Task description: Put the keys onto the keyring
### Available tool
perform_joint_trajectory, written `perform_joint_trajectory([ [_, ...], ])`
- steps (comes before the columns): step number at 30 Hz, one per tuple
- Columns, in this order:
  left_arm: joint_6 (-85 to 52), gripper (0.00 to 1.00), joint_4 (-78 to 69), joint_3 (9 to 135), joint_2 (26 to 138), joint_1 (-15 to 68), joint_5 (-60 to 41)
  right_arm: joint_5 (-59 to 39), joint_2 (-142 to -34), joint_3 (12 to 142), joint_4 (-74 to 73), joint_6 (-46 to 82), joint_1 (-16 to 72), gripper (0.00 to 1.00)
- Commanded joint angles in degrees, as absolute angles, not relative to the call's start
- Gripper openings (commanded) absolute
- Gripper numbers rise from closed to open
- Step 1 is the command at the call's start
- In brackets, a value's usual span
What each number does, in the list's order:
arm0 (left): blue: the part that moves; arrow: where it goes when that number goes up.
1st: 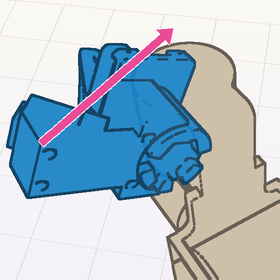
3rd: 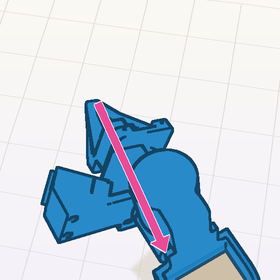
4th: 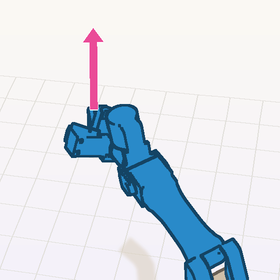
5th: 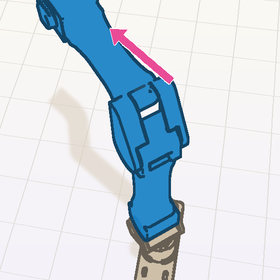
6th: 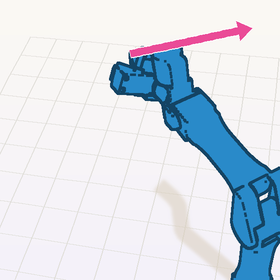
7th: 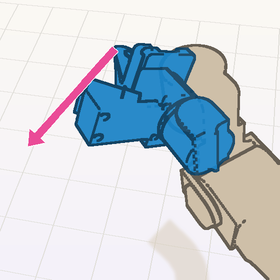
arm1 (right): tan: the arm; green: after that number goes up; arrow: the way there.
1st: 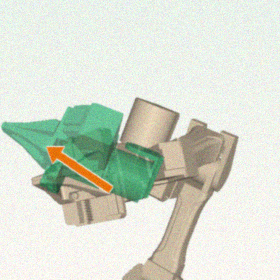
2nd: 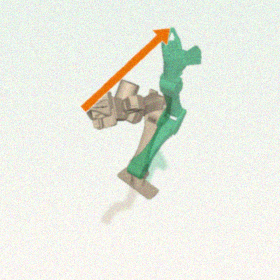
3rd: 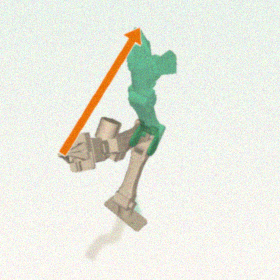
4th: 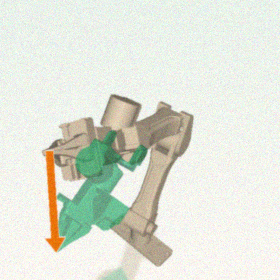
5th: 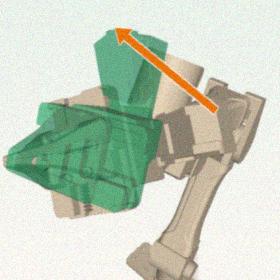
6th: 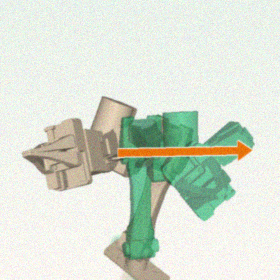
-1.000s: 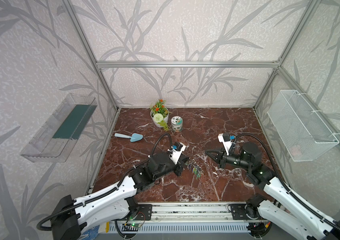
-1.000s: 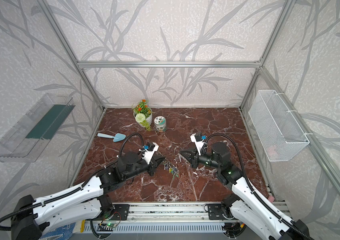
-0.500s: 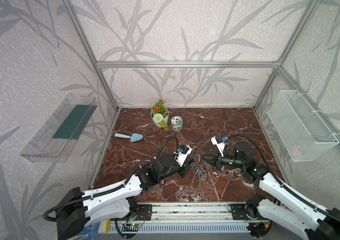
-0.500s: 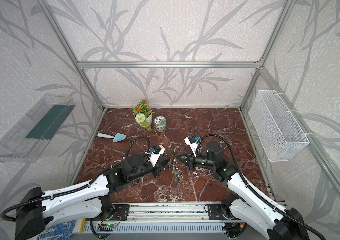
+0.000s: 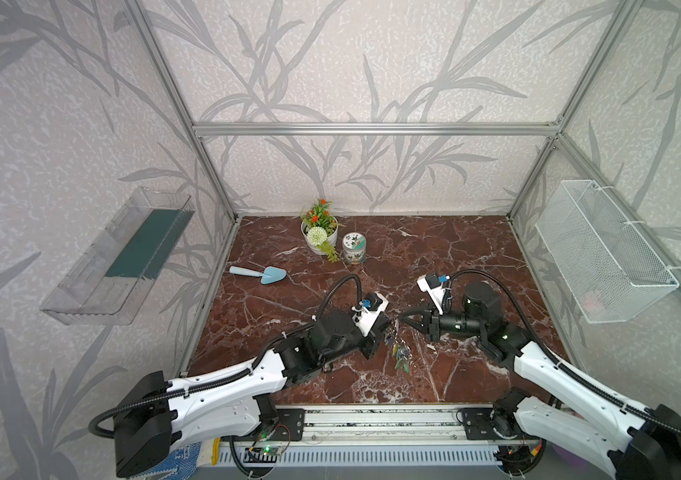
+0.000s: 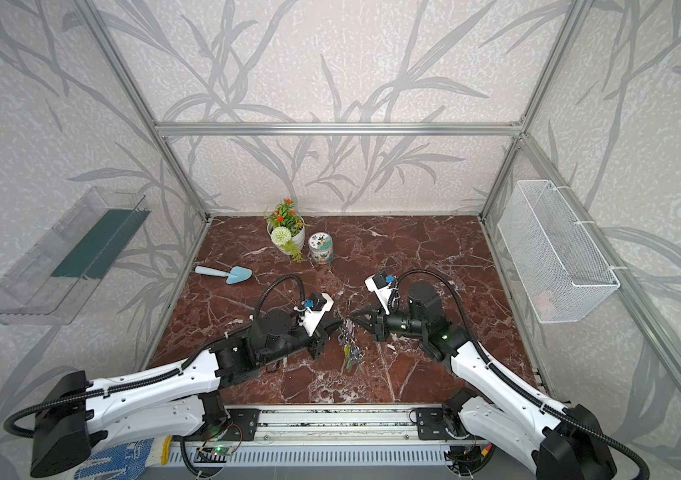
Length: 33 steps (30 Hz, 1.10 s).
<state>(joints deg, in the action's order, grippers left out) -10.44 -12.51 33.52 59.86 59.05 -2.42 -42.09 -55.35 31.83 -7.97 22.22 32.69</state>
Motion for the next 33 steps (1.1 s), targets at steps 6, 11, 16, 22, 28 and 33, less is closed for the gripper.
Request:
perform_joint_trajectory([
  [6, -9.1, 0.00, -17.7, 36.6, 59.0, 59.7, -1.5, -41.6, -55.8, 31.4, -9.4, 21.0, 33.1, 0.00],
  [11, -9.1, 0.00, -18.0, 36.2, 58.6, 59.9, -1.1, -40.6, -56.5, 31.6, -9.0, 21.3, 33.1, 0.00],
  [16, -9.1, 0.00, -18.5, 35.7, 58.1, 60.1, -0.8, -40.3, -57.5, 31.6, -9.1, 21.5, 33.1, 0.00],
  [22, -9.0, 0.00, -20.0, 34.6, 57.2, 60.2, -0.2, -40.9, -59.4, 31.5, -9.9, 22.4, 33.1, 0.00],
  [28, -8.9, 0.00, -22.6, 33.3, 56.0, 60.2, 0.5, -42.2, -61.1, 31.2, -11.9, 23.3, 33.1, 0.00],
  [33, -9.5, 0.00, -30.2, 30.1, 55.1, 60.4, 1.7, -44.0, -62.3, 31.1, -15.1, 24.5, 32.9, 0.00],
])
